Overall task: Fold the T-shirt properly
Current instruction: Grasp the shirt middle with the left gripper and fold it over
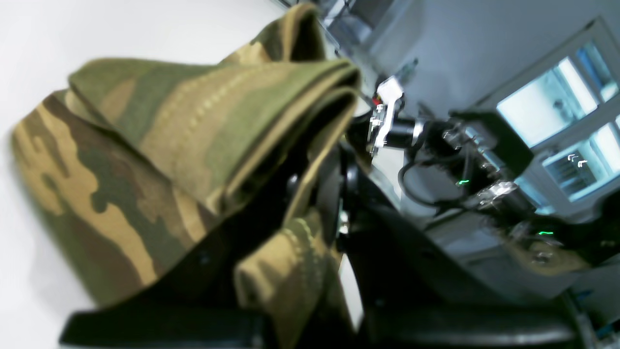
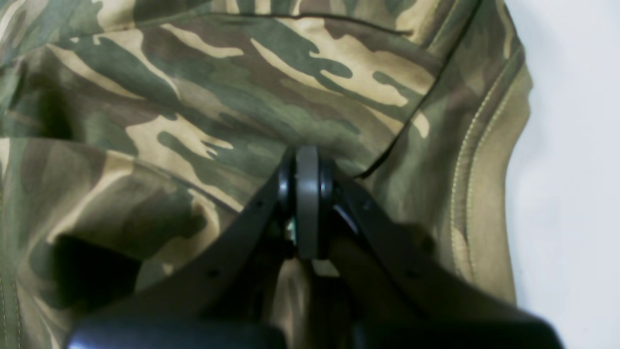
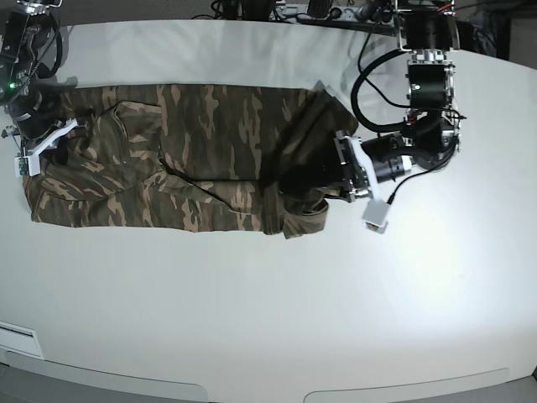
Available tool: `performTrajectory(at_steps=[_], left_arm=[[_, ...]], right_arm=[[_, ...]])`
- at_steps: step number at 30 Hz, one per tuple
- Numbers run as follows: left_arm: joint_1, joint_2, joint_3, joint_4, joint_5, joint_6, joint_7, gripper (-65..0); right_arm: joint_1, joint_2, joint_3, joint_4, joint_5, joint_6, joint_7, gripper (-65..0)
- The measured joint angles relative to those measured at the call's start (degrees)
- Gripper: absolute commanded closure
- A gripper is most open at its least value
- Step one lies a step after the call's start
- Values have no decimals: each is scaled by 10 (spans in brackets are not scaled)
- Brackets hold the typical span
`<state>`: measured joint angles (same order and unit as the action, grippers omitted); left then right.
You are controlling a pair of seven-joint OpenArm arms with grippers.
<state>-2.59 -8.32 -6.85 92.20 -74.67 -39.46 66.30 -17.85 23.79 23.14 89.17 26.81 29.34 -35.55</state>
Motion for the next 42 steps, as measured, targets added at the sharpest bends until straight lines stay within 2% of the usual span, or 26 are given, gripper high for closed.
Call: performTrajectory(at_steps=[4, 9, 14, 22, 23, 26, 27, 28, 30, 34, 39, 40, 42], left_arm=[[0, 10, 50, -8, 88, 0, -74, 0], [0, 30, 89, -18, 162, 0, -122, 0], [0, 69, 103, -18, 212, 0, -154, 0], [0, 94, 102, -18, 272, 0, -194, 0], [0, 94, 102, -18, 273, 2, -202, -25], [0, 94, 102, -18, 263, 37, -205, -309], [0, 94, 102, -19, 247, 51, -204, -371], [0, 94, 102, -19, 229, 65, -204, -397], [-1, 94, 102, -18, 203, 89, -203, -401], [-1, 94, 102, -18, 158, 94, -201, -401], [-1, 94, 97, -18, 156, 94, -165, -396], [0, 95, 91, -18, 162, 94, -163, -371], [0, 98, 62, -18, 176, 94, -161, -246]], right_arm=[[0, 0, 0, 0, 0, 0, -1, 0], [1, 0, 0, 0, 0, 0, -4, 0], [1, 0, 0, 0, 0, 0, -4, 0], [1, 0, 0, 0, 0, 7, -5, 0], [1, 0, 2, 0, 2, 12, -5, 0], [1, 0, 2, 0, 28, 19, -16, 0], [1, 1, 3, 0, 36, 26, -21, 0], [1, 2, 3, 0, 39, 33, -22, 0], [1, 1, 3, 0, 39, 35, -23, 0], [1, 1, 3, 0, 39, 35, -24, 0], [1, 1, 3, 0, 39, 35, -24, 0], [1, 1, 3, 0, 39, 35, -24, 0], [1, 1, 3, 0, 39, 35, -24, 0]])
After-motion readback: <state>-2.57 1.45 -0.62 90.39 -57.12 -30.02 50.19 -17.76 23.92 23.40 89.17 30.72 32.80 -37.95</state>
